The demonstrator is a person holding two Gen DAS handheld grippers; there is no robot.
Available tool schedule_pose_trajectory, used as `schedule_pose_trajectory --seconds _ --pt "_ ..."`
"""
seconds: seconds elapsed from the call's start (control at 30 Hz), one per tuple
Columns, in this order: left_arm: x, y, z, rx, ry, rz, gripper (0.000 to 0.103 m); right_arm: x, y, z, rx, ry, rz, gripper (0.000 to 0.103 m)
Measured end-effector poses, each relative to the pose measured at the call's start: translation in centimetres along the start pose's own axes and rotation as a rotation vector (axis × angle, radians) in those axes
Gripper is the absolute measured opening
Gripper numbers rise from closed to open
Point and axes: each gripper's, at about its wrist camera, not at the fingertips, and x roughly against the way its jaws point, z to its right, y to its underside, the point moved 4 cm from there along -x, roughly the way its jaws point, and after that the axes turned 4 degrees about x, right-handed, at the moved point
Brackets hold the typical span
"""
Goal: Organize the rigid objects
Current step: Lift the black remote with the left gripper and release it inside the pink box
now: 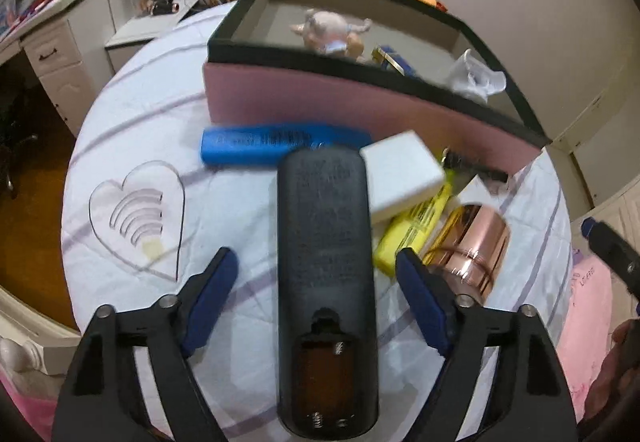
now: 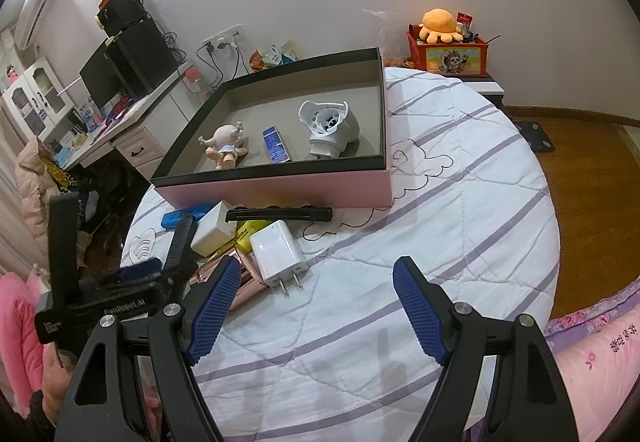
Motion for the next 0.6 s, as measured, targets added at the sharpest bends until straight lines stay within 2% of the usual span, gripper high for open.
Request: schedule_pose_trajectory --seconds 0.13,0.17,0.2,0.27,0.43,0.6 --pt "0.1 0.5 -0.1 -0.013 -0.034 0.01 0.066 0.0 0.0 -0.2 0.005 -0.002 -0.001 0.08" --pt "0.1 0.7 -0.2 -0.013 -0.035 0.014 0.061 0.0 0.0 -0.2 0.003 -0.004 -0.001 0.08" --pt "0.2 0.7 -0.3 -0.014 -0.039 0.018 0.051 -0.1 0.0 -0.3 0.002 -0.003 -0.003 0.08" --pt "0.5 0.9 -1.0 0.001 -0.023 0.016 0.046 -0.1 0.0 -0.5 0.007 -0.007 -0.004 0.08" --pt "1.4 1.2 -0.6 -0.022 -0.001 0.028 0.044 0.1 0.0 -0.7 0.013 -0.007 0.001 0.08" --pt "3.0 0.4 0.9 -0.071 -0.015 0.087 0.044 0.2 -0.1 -0.7 0.013 -0.004 0.001 0.08"
